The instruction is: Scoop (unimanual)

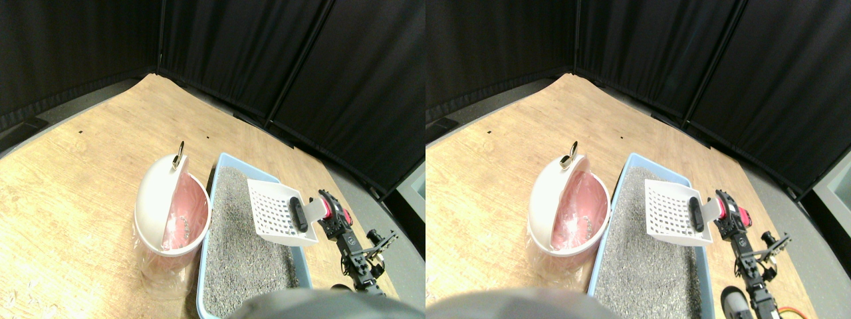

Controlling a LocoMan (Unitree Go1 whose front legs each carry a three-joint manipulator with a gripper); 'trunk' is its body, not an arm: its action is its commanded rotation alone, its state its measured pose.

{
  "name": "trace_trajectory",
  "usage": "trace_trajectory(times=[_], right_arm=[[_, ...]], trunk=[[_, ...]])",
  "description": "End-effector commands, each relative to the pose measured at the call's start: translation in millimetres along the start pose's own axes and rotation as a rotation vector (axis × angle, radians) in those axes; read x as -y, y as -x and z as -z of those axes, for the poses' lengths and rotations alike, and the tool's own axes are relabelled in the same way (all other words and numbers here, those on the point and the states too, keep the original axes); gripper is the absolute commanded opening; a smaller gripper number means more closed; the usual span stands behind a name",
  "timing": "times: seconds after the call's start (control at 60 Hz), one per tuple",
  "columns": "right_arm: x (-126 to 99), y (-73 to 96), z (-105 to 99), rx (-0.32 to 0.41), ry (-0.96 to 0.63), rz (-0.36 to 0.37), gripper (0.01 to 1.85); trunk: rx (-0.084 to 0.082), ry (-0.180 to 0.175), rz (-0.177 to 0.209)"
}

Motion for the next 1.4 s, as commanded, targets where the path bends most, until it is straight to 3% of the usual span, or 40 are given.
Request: trace_trajectory(times=[0.017, 0.183, 0.317, 0.7, 1.2, 1.4], right_arm=[[-6, -2.2, -13, 0.046, 0.033, -0.023, 0.06], [-17, -9.1, -19, 0.029, 0.077, -0.055, 0.06], [-27, -14.6, -17, -0.016, 0.101, -0.087, 0.06], [-55, -33.5, -6, -0.109, 0.198, -0.202, 0.06], [-101, -50.1, -3, -0.201, 0.314, -0.332, 0.06], [-115, -56.8, -3, -0.245, 0.356, -0.334, 0.06]], trunk=[[0.006, 0.005, -0.025], [0.011, 0.022, -0.047], [0.009, 0.038, -0.074], [0.022, 0.092, -0.157], [0.035, 0.154, -0.218], [0.045, 0.174, -0.236]])
